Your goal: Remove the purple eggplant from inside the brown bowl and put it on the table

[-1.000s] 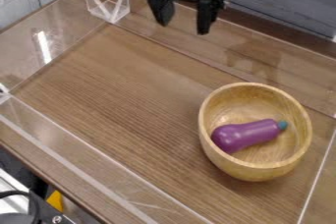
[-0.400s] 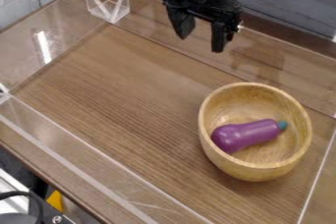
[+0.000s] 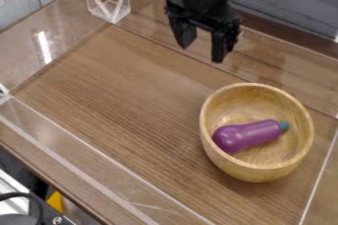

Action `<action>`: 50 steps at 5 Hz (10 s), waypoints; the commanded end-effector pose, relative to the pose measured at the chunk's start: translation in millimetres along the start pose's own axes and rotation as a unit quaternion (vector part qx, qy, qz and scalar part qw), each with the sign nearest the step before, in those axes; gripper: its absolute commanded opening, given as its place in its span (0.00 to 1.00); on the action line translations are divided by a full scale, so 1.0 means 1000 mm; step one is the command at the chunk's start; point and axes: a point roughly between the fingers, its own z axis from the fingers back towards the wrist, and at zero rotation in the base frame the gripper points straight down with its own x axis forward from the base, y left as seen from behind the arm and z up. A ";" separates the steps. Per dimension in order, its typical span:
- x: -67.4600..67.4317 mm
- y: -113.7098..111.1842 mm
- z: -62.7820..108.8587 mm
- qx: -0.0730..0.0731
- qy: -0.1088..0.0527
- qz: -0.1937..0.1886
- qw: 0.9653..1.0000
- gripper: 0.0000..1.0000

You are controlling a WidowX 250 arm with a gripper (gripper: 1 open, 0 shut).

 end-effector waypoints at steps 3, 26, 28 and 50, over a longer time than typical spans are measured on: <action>-0.016 -0.026 -0.004 -0.043 0.013 -0.103 0.994 1.00; -0.030 -0.087 -0.059 -0.037 0.064 -0.207 0.976 1.00; -0.050 -0.089 -0.066 -0.046 0.072 -0.209 0.974 0.00; -0.059 -0.063 0.050 -0.065 0.105 -0.122 0.985 0.00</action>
